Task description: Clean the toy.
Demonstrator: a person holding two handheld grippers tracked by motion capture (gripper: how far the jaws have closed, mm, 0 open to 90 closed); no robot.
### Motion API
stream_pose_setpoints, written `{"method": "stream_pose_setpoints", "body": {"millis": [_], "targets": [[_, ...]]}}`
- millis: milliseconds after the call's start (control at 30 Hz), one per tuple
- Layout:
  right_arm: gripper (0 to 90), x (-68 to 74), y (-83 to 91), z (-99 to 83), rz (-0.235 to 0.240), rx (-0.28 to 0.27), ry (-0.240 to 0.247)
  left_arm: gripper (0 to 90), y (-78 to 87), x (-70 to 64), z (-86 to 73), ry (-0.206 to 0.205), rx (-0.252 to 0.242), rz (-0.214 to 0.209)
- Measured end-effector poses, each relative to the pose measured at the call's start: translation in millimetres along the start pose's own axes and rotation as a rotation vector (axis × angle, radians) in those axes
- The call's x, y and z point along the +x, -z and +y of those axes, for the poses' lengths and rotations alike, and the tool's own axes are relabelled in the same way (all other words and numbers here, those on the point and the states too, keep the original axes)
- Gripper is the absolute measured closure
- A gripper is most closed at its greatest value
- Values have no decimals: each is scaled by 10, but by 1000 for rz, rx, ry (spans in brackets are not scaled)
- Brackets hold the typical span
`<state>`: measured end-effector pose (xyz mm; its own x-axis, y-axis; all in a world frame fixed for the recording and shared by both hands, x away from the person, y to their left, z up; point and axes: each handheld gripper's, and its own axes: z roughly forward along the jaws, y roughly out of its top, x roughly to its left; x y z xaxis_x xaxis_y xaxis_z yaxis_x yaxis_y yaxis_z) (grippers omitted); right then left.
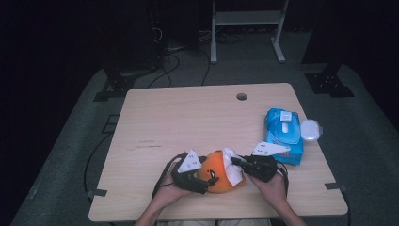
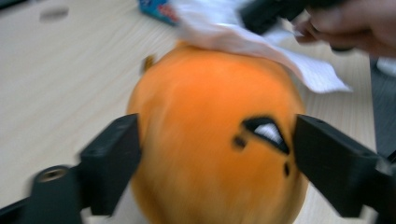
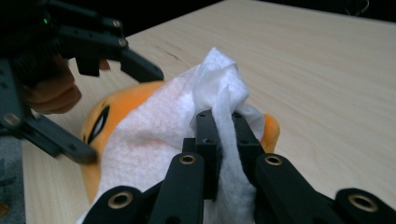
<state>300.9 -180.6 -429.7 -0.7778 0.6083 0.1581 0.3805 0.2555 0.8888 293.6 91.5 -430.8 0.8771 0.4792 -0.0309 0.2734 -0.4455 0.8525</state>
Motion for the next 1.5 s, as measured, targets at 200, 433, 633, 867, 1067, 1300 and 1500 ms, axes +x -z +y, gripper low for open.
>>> {"method": "stream_pose_setpoints", "body": {"millis": [200,433,633,867,1067,1300,1500], "targets": [[842,135,13,27,42,-7,18,282,1,40,2,69,67,2],[839,90,51,79,25,-46,15,402,56,-155,101,-271,47,134],[843,45,-18,-10,13,-12,-6,133,48,64,36,36,16,57],[844,341,-69,69,27,-6,122,348,77,86,-19,20,37,85],[845,-34,3,-68,-33,4,-20,366,127,253,-127,104,25,47],[844,225,-51,-17,10,-2,83,362,127,287,-152,116,29,50],[844,-54,-21,-159,-38,25,-35,360,115,272,-137,99,24,54]]}}
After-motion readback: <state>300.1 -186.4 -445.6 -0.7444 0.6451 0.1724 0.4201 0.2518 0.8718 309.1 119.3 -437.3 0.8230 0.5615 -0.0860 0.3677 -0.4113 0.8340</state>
